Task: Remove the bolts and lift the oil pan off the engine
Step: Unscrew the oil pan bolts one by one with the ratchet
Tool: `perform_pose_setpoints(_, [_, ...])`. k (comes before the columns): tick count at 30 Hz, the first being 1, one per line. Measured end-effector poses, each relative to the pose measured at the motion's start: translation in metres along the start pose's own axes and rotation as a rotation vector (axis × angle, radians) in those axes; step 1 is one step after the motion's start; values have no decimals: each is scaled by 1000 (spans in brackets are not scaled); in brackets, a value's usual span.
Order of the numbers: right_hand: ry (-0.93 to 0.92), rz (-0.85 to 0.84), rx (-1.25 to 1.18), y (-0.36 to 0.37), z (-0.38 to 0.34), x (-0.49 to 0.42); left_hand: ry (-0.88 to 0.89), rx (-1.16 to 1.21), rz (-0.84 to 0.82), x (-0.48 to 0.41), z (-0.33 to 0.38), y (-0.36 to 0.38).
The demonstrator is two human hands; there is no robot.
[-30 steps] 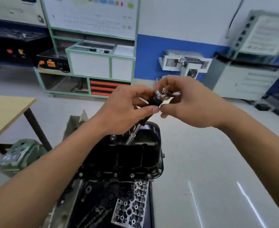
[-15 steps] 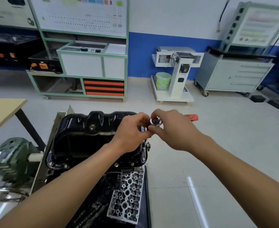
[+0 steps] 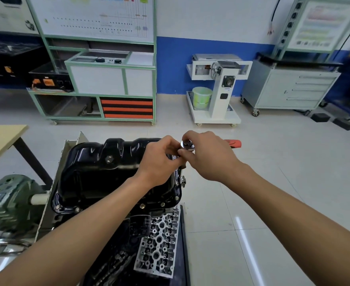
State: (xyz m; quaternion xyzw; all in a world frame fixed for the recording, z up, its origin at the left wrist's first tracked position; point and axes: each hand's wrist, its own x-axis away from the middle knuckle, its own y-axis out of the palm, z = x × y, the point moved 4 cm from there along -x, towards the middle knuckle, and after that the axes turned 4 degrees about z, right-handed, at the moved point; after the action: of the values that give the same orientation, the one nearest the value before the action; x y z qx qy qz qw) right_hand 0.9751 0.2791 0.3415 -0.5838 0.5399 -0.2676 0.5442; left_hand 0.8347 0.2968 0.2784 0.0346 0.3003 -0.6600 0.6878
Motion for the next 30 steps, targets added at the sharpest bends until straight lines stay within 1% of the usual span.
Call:
perform_pose_setpoints(6, [34,-5,-23,0,-1,1,6,0,-2,0,-2,1])
perform_pose_setpoints(12, [75,-6,-30,0,-3,6,50,-7,-19,3,-5,1])
perform_pose_setpoints(17, [132,-57,65,-1,-9,5,50,-31,4,10,-7,1])
perform_pose_setpoints(21, [172,-97,169,-5,-16,-1,83,-55,22,14,-6,9])
perform_pose_setpoints(24, [193,-135,169,-5,-21,-10,65,-36,14,11,-9,8])
perform_pose_setpoints(26, [175,-180,161,-6,-23,-16,50,-43,-15,6,-8,6])
perform_pose_setpoints(30, [75,-261,155,-12,-28,-19,55,-34,-193,0,-5,4])
